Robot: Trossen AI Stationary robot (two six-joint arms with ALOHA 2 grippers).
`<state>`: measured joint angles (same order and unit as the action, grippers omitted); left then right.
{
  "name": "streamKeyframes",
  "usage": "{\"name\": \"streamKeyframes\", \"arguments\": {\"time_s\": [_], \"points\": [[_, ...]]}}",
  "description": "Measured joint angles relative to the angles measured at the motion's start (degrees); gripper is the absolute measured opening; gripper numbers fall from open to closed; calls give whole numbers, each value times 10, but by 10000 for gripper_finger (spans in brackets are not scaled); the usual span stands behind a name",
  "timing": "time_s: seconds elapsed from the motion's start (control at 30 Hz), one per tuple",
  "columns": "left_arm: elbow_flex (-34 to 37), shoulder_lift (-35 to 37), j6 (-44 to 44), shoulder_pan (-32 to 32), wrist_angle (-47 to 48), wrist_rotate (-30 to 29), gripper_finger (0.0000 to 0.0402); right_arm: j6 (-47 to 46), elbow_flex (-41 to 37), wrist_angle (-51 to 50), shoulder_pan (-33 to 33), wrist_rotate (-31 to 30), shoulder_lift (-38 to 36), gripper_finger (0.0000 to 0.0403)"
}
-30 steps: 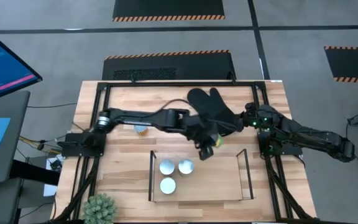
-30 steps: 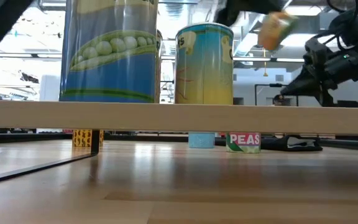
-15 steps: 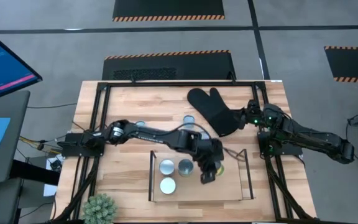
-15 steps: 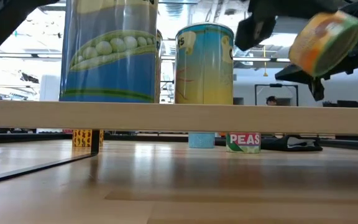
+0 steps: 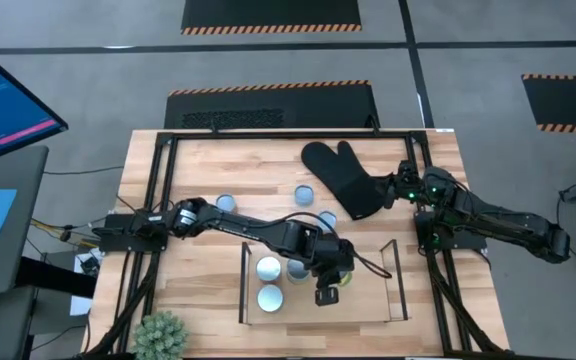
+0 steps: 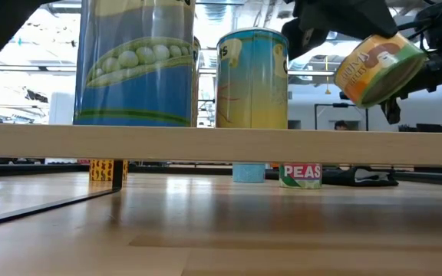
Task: Pick and place cans onto a shelf
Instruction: Put the canned mushroom on the shelf, then move the canned black beans to the center of the table
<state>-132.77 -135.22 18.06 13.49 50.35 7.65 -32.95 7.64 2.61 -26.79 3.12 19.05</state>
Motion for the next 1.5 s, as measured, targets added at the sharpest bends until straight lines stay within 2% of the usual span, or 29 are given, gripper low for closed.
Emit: {"name": "streamKeyframes", "arguments": {"time_s": [0.83,0.9,1.0,1.1,1.2,1.33,1.5], "points": [[-1,1,-7,-26,11,-5,70,4,0,2,0,6,0,33],[-22,1,1,-35,6,-4,75,4,0,27,0,24,0,33],[-17,25,11,-48,-38,13,78,4,0,108,0,67,-5,33],[-17,50,12,-58,-41,11,79,4,3,206,5,138,-9,33],[-17,79,-13,-59,0,-33,79,13,42,204,26,172,-8,33],[-17,111,-40,-51,114,-162,76,77,134,102,71,173,10,33],[-17,133,-21,-35,271,-307,67,133,258,-63,127,93,74,33]]}}
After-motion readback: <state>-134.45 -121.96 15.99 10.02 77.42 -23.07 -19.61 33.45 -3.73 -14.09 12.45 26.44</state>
